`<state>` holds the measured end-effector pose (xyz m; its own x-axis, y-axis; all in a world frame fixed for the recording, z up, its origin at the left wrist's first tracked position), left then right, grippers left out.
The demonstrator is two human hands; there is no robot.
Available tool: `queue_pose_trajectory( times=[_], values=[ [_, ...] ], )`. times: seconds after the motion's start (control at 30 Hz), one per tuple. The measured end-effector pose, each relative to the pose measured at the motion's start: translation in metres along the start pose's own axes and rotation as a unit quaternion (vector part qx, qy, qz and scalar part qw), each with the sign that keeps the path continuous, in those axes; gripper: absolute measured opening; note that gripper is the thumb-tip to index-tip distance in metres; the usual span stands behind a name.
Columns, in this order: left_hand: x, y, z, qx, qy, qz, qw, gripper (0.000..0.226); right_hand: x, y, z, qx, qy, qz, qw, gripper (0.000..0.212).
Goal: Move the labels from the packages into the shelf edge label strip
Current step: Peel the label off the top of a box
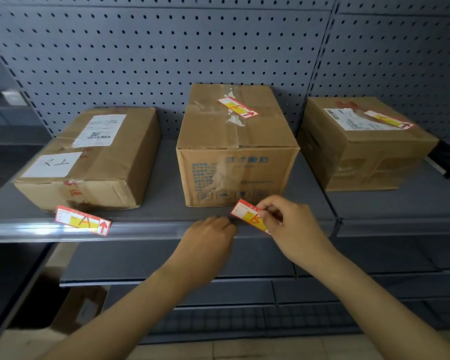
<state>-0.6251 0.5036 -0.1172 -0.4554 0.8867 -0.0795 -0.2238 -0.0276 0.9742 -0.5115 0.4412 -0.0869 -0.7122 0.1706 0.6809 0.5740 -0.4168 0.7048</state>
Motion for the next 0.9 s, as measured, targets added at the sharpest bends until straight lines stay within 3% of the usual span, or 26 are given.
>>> queue_pose_trajectory(
  times=[0.23,0.57,0.9],
  values=[
    [-0.004,0.004,-0.001,-0.044,0.042,0.019,0.998,0.038,-0.007,0.002,0.006,-0.003,0.036,0.037,0.999,0.015],
    [-0.004,0.003,0.005,-0.032,0.090,0.038,0.995,0.030,-0.003,0.000,0.017,-0.029,0.093,0.063,0.993,0.012],
    [-0.013,0.000,0.001,-0.051,0.126,0.004,0.991,0.038,0.004,-0.003,0.023,-0.049,0.126,0.057,0.989,0.011]
  ],
)
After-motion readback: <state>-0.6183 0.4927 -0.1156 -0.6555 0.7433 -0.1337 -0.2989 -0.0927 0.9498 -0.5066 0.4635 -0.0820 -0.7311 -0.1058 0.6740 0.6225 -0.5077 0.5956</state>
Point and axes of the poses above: each hand's wrist, its own z-axis towards the middle knuckle, its own y-axis out of the back of the hand, x = y × z, the point moved 8 cm from there along z, towards the middle knuckle, and after that the axes turned 5 degrees about y, right-handed, at the moved point
